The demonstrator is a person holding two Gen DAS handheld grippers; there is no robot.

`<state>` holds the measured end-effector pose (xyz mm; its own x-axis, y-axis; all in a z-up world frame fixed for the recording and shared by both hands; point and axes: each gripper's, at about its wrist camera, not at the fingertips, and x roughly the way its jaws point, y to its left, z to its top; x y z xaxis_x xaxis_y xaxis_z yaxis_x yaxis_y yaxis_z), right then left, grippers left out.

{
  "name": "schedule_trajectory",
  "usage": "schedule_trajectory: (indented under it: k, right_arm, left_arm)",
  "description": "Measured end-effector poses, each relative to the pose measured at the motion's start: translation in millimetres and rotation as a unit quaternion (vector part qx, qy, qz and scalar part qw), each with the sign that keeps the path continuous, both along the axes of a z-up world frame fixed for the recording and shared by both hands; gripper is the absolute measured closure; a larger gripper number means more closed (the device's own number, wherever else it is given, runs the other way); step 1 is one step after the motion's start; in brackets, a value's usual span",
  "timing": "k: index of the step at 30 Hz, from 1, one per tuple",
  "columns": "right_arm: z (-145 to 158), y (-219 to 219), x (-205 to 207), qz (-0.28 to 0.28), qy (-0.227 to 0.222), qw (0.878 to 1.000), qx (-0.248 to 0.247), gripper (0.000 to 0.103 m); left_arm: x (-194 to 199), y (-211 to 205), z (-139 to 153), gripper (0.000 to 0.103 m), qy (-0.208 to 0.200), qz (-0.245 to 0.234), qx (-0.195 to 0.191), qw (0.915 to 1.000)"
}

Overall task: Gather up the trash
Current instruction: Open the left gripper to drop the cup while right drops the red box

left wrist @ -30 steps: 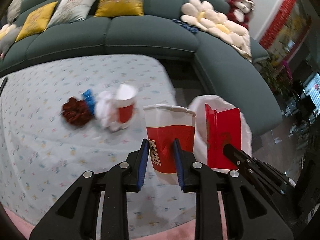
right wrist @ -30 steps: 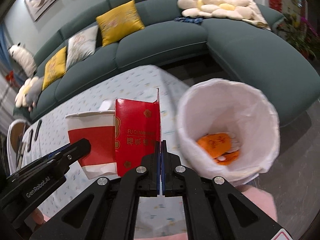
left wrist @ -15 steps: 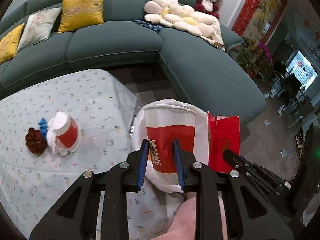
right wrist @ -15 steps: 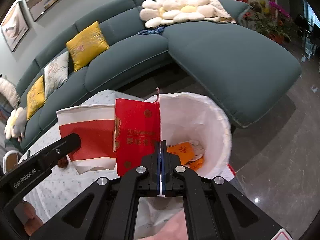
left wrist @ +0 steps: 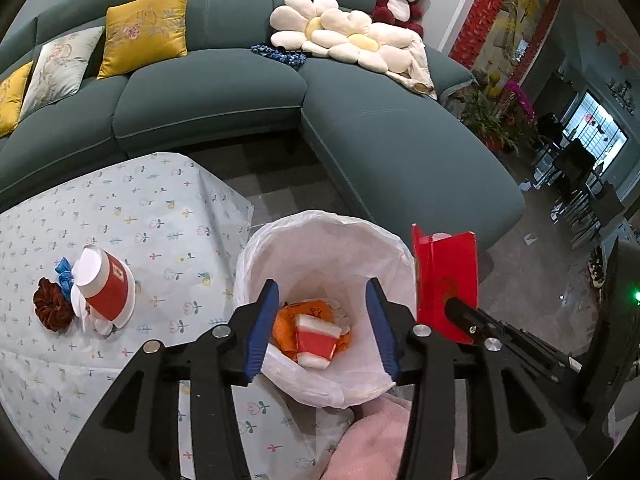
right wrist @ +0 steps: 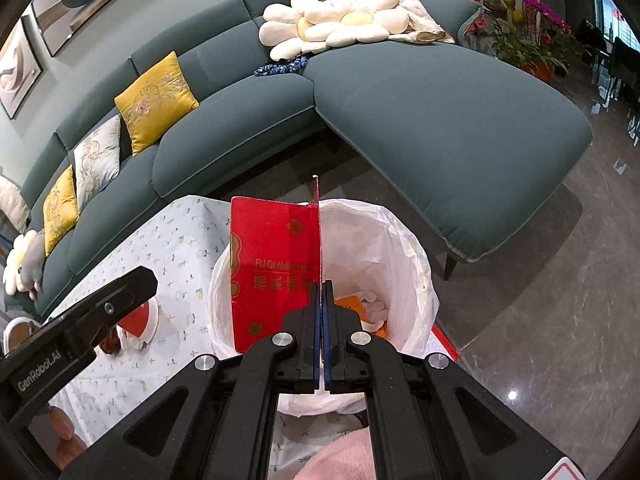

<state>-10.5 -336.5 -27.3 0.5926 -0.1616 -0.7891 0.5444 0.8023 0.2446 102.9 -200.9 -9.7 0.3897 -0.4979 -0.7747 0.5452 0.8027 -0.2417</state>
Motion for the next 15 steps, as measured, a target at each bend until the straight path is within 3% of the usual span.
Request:
schedule_trajectory:
  k: [15]
  right_arm:
    - [4, 17, 19, 0.023, 0.003, 1.000, -0.012, 0.098]
  left_arm:
    - [8, 32, -3, 0.054, -0.008, 0.038, 0.011, 0.9992]
